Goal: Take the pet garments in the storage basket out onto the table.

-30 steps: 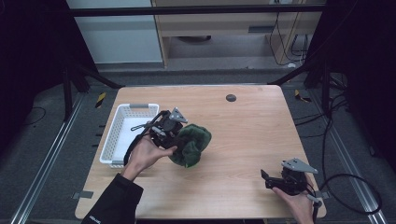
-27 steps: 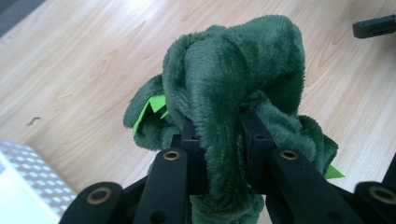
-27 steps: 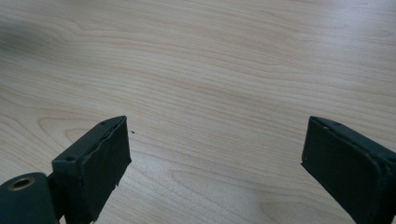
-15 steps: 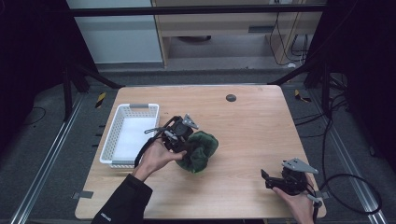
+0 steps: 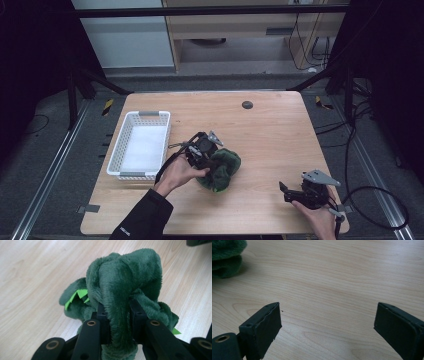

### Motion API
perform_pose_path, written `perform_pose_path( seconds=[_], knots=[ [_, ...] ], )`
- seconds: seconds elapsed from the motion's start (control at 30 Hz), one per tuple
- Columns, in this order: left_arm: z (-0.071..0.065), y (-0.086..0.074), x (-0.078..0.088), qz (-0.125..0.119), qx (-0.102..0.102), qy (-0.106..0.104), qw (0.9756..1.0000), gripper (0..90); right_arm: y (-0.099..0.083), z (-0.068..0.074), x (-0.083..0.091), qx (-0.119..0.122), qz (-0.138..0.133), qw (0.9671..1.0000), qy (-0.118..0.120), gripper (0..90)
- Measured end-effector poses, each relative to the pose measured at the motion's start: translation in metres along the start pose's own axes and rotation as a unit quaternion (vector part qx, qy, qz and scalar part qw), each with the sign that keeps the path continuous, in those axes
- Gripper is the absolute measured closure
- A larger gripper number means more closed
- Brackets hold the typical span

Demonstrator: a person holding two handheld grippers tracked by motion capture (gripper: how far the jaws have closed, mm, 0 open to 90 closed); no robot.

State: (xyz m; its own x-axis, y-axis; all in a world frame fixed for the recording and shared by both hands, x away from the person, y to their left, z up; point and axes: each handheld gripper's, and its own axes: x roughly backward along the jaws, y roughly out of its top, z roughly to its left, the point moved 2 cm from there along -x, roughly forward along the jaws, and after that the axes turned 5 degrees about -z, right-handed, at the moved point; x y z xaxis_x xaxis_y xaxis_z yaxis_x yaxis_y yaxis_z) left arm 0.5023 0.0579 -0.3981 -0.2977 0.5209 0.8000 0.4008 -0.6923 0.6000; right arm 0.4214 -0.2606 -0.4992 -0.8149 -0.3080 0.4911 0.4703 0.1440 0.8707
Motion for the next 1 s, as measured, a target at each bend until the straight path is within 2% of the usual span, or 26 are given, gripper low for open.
perform_pose_path(
  seconds=[0.13,0.43,0.73,1.0],
  knots=[
    [0.001,-0.003,-0.01,0.009,-0.002,0.004,0.9999,73.4,0.0,0.0,0.0,0.001,0.0,1.0,0.0,7.3],
    [0.006,-0.011,-0.025,0.017,0.009,0.003,0.9998,70.5,0.0,0.0,0.0,0.002,-0.001,1.0,0.0,7.3],
    [0.007,-0.015,-0.032,0.016,0.015,0.001,0.9998,59.4,0.0,0.0,0.0,0.002,0.0,1.0,0.0,7.2],
    [0.007,-0.021,-0.04,0.018,0.012,0.003,0.9997,43.3,0.0,-0.001,0.0,0.006,-0.001,1.0,-0.001,7.2]
  ],
)
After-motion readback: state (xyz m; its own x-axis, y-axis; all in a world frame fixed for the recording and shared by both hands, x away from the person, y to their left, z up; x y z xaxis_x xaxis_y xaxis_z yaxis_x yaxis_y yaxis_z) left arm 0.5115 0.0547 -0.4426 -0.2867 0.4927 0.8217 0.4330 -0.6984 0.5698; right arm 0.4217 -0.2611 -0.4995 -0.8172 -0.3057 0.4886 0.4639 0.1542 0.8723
